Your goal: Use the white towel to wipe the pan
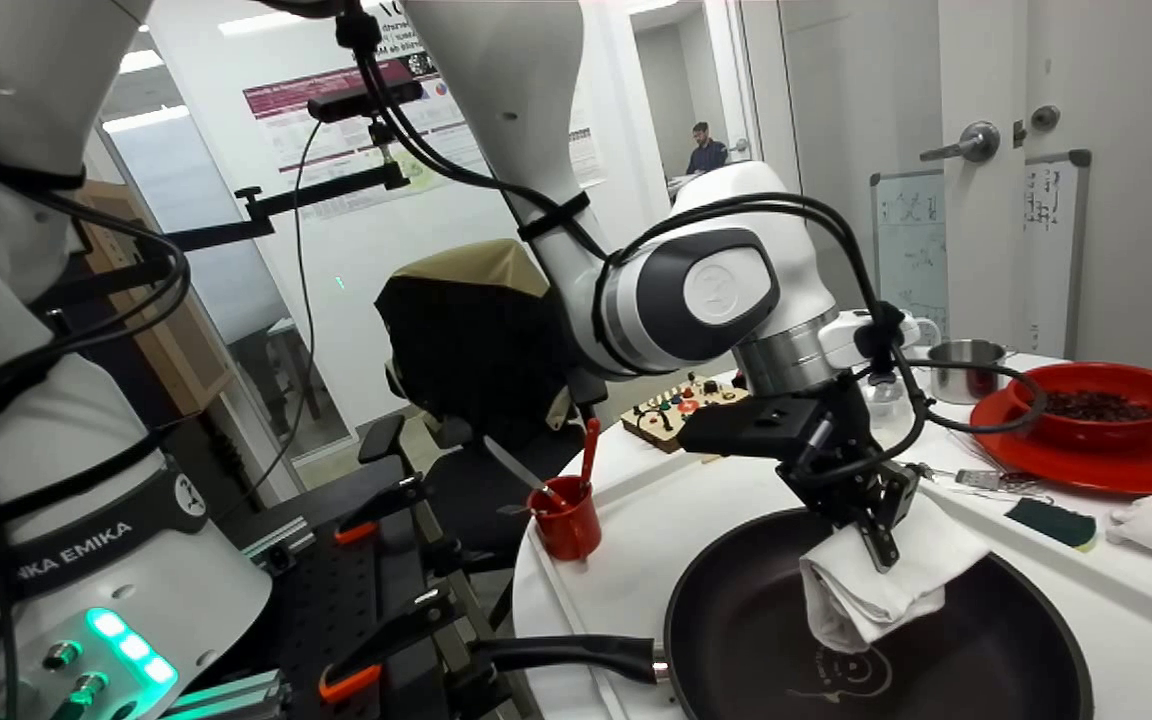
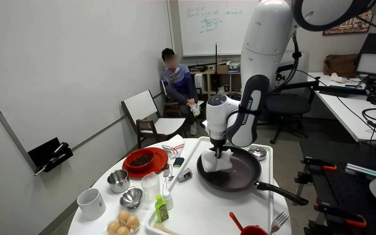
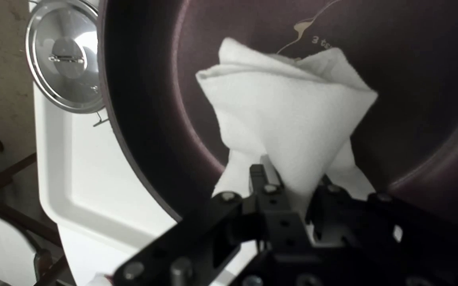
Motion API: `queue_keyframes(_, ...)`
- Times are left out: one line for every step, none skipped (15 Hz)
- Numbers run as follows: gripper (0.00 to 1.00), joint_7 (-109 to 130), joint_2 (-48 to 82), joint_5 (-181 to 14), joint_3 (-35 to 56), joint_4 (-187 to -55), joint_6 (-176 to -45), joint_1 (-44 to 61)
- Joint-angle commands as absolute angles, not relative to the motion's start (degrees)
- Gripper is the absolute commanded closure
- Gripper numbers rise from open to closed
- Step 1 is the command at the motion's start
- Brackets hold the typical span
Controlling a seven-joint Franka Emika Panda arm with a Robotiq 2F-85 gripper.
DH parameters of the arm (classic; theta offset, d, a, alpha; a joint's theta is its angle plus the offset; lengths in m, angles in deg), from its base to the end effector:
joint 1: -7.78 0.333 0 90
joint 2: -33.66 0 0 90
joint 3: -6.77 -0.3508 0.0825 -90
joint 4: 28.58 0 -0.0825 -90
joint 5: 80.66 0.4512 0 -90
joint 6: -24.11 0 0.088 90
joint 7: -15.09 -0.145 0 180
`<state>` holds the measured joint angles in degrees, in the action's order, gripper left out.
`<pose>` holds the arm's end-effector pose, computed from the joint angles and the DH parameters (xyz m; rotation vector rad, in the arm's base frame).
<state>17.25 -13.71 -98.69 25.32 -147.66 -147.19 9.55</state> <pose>0.5829 -0.1806 -0.0258 2.8270 0.2377 0.0551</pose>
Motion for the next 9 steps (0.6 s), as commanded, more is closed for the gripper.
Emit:
queue_keyframes(0.92,16.72,-14.47,-97.96,26.15,-147.00,-147.69,11.98)
queue_keyframes(0.92,16.51,-15.00,-97.69,26.12,-146.31,-147.29,12.07)
queue_keyframes(0.92,16.16,-15.51,-97.47,26.33,-145.74,-147.13,12.26)
queue_keyframes(0.92,15.80,-16.20,-97.05,26.43,-144.97,-146.76,12.07)
queue_keyframes(0.92,15.16,-16.99,-96.60,26.79,-144.20,-146.58,12.01)
queue_keyframes(0.92,14.67,-17.78,-96.06,27.12,-143.46,-146.26,11.79)
queue_keyframes(0.92,14.18,-18.66,-95.49,27.56,-142.61,-145.96,11.56)
queue_keyframes(0.92,13.71,-19.37,-94.91,27.88,-141.92,-145.65,11.24)
queue_keyframes(0.92,13.18,-20.16,-94.28,28.26,-141.18,-145.39,10.89)
